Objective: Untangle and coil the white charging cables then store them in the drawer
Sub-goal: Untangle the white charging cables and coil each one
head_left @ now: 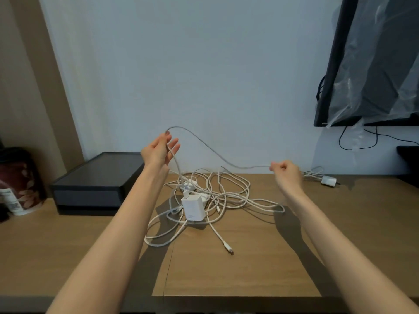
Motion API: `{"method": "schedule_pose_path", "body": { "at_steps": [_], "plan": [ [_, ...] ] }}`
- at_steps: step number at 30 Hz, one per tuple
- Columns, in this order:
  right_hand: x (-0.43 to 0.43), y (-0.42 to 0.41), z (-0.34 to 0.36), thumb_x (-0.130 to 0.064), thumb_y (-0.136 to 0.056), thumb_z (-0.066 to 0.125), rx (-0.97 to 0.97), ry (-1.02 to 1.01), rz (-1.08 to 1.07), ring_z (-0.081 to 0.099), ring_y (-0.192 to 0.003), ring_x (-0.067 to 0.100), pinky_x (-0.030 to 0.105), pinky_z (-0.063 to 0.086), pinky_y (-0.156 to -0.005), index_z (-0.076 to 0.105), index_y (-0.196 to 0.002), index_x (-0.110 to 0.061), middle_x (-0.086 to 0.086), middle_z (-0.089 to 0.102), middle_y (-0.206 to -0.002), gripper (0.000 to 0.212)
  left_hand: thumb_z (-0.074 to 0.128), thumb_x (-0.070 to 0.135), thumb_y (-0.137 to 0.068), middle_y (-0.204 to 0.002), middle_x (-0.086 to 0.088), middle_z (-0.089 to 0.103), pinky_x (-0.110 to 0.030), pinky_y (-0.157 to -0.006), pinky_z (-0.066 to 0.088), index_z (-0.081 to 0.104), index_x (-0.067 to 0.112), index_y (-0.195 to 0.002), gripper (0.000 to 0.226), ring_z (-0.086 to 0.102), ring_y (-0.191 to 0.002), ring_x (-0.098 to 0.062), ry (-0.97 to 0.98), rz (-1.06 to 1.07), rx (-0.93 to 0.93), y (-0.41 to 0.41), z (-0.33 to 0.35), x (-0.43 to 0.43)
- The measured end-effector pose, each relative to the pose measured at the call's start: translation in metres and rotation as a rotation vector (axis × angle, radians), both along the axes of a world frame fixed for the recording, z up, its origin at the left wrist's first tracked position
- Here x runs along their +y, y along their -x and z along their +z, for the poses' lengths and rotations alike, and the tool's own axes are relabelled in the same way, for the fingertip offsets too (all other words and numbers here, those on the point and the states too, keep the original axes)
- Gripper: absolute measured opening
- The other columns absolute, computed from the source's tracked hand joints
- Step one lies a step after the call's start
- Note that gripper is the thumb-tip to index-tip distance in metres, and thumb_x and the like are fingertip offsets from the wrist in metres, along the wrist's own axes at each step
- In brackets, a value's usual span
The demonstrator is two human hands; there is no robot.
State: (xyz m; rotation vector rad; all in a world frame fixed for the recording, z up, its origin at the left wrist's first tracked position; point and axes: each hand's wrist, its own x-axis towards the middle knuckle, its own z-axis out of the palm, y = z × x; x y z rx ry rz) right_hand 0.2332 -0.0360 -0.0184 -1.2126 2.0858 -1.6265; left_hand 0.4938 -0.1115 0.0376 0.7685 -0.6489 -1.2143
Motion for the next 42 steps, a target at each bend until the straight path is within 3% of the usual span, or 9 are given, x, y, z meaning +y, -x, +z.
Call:
{"method": "schedule_pose_path", "body": {
  "at_steps": [5, 9, 11, 17, 21, 30, 34, 37, 42],
  "plan": [
    [0.007, -0.024, 0.003, -0.018, -0.097, 0.046, 0.244, -0.103, 0.258, 0.047, -0.125, 0.022, 0.030, 0.035, -0.097, 0.063, -0.117, -0.019, 0.005, 0.055, -0.134, 0.027, 0.057, 0.013, -0.093, -0.081, -0.004, 0.066, -0.024, -0.062, 0.058, 0.065, 0.003, -0.090, 0.013, 0.069, -0.068, -0.012, 0.087, -0.133, -0.086, 0.018, 0.008, 0.007],
    [0.023, -0.058, 0.039, -0.038, -0.100, 0.042, 0.497, -0.054, 0.219, -0.005, -0.146, 0.028, 0.047, 0.001, -0.116, 0.055, -0.131, -0.028, 0.002, -0.002, -0.161, 0.036, 0.056, 0.012, -0.093, -0.080, -0.004, 0.066, -0.024, -0.066, 0.059, 0.064, -0.002, -0.097, 0.016, 0.068, -0.066, -0.010, 0.150, -0.202, -0.119, 0.030, 0.017, 0.017],
    [0.027, -0.072, 0.055, -0.040, -0.100, 0.039, 0.620, 0.032, 0.211, -0.014, -0.146, 0.025, 0.044, -0.009, -0.116, 0.050, -0.137, -0.028, 0.002, -0.012, -0.161, 0.040, 0.057, 0.012, -0.093, -0.082, -0.004, 0.067, -0.022, -0.067, 0.058, 0.062, -0.005, -0.105, 0.021, 0.068, -0.066, -0.009, 0.183, -0.223, -0.159, 0.033, 0.021, 0.022],
    [0.014, -0.095, 0.060, -0.030, -0.097, 0.050, 0.269, 0.177, 0.472, 0.029, -0.139, 0.015, 0.028, 0.024, -0.109, 0.022, -0.147, -0.017, 0.000, 0.032, -0.151, 0.059, 0.057, 0.014, -0.093, -0.088, -0.004, 0.070, -0.025, -0.077, 0.058, 0.064, -0.003, -0.109, 0.025, 0.069, -0.075, -0.011, 0.274, -0.286, -0.326, 0.033, 0.025, 0.034],
    [0.009, -0.100, 0.053, -0.020, -0.101, 0.040, 0.244, 0.224, 0.505, 0.051, -0.109, 0.012, 0.030, 0.041, -0.098, 0.034, -0.142, -0.013, 0.003, 0.051, -0.124, 0.042, 0.057, 0.012, -0.093, -0.077, 0.000, 0.071, -0.025, -0.078, 0.058, 0.066, -0.002, -0.103, 0.019, 0.069, -0.072, -0.011, 0.319, -0.301, -0.344, 0.031, 0.026, 0.038],
    [0.018, -0.111, 0.027, -0.040, -0.094, 0.053, 0.254, -0.063, 0.762, 0.044, -0.119, 0.013, 0.034, 0.039, -0.099, 0.039, -0.134, -0.015, -0.006, 0.053, -0.122, 0.048, 0.051, 0.006, -0.095, -0.061, 0.004, 0.067, -0.024, -0.080, 0.055, 0.058, -0.005, -0.118, 0.026, 0.065, -0.064, -0.006, 0.284, -0.468, -0.231, 0.032, 0.029, 0.043],
    [0.013, -0.121, 0.020, -0.025, -0.100, 0.045, 0.227, -0.052, 0.799, 0.060, -0.100, 0.012, 0.032, 0.045, -0.089, 0.049, -0.109, -0.016, -0.003, 0.067, -0.099, 0.014, 0.046, 0.005, -0.097, -0.059, 0.005, 0.058, -0.023, -0.082, 0.053, 0.057, 0.000, -0.120, 0.026, 0.058, -0.074, -0.007, 0.260, -0.551, -0.188, 0.035, 0.029, 0.044],
    [0.015, -0.121, 0.016, -0.022, -0.103, 0.034, 0.277, -0.044, 0.815, 0.056, -0.076, 0.011, 0.029, 0.042, -0.074, 0.054, -0.093, -0.016, -0.008, 0.059, -0.072, 0.024, 0.045, 0.006, -0.098, -0.061, 0.005, 0.057, -0.022, -0.082, 0.050, 0.062, 0.010, -0.106, 0.020, 0.057, -0.083, -0.009, 0.273, -0.529, -0.218, 0.031, 0.033, 0.043],
    [0.013, -0.107, 0.012, -0.022, -0.105, 0.028, 0.269, 0.020, 0.837, 0.042, -0.064, 0.012, 0.029, 0.037, -0.066, 0.050, -0.082, -0.021, -0.006, 0.044, -0.066, 0.032, 0.045, 0.007, -0.098, -0.075, 0.001, 0.062, -0.025, -0.089, 0.052, 0.062, 0.006, -0.110, 0.020, 0.060, -0.078, -0.007, 0.428, -0.320, -0.284, 0.018, 0.023, 0.036]
  ]
}}
